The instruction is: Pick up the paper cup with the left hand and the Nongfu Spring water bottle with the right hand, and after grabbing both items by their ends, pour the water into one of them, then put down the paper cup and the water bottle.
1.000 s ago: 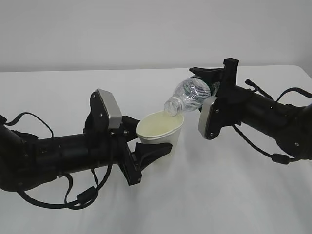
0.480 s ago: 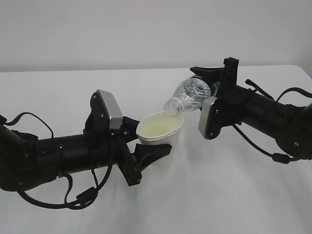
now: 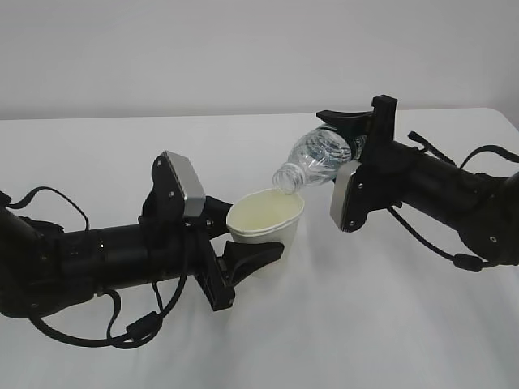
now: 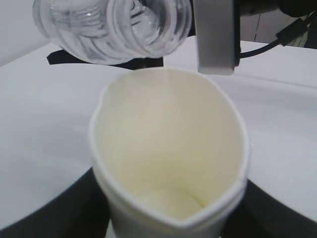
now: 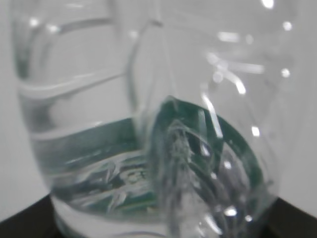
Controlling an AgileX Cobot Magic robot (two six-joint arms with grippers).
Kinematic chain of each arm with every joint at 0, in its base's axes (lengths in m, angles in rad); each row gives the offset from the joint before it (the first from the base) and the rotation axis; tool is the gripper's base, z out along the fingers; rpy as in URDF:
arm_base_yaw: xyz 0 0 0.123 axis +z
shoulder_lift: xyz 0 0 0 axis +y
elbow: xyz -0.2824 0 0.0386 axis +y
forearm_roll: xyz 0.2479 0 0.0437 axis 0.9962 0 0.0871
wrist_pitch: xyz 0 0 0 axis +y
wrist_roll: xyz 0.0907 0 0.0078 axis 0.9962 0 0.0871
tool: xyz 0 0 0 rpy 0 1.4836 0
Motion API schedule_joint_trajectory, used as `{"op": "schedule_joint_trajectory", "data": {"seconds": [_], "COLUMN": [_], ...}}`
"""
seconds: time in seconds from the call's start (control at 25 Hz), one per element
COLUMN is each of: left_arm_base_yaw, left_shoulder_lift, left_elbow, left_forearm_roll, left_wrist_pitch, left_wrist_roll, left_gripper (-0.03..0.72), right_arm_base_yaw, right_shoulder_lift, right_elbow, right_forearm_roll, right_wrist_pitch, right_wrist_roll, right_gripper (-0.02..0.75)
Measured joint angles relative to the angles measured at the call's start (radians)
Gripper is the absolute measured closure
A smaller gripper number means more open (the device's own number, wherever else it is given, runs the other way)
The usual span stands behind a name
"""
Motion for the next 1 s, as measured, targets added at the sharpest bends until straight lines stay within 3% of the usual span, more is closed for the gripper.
{"op": "schedule_joint_trajectory", "data": {"seconds": [1.0], "left_arm_base_yaw": [0.000], "left_shoulder_lift": [0.000], "left_elbow": [0.000], "left_forearm_roll": [0.010], "left_wrist_pitch": [0.000], "left_wrist_roll": [0.000], "left_gripper": [0.262], "right_arm_base_yaw": [0.000], "right_shoulder_lift": [0.000], "right_elbow": [-0.002], "right_forearm_roll": [0.000], "right_wrist_pitch": [0.000], "right_wrist_roll": [-0.058], "right_gripper": [0.262]}}
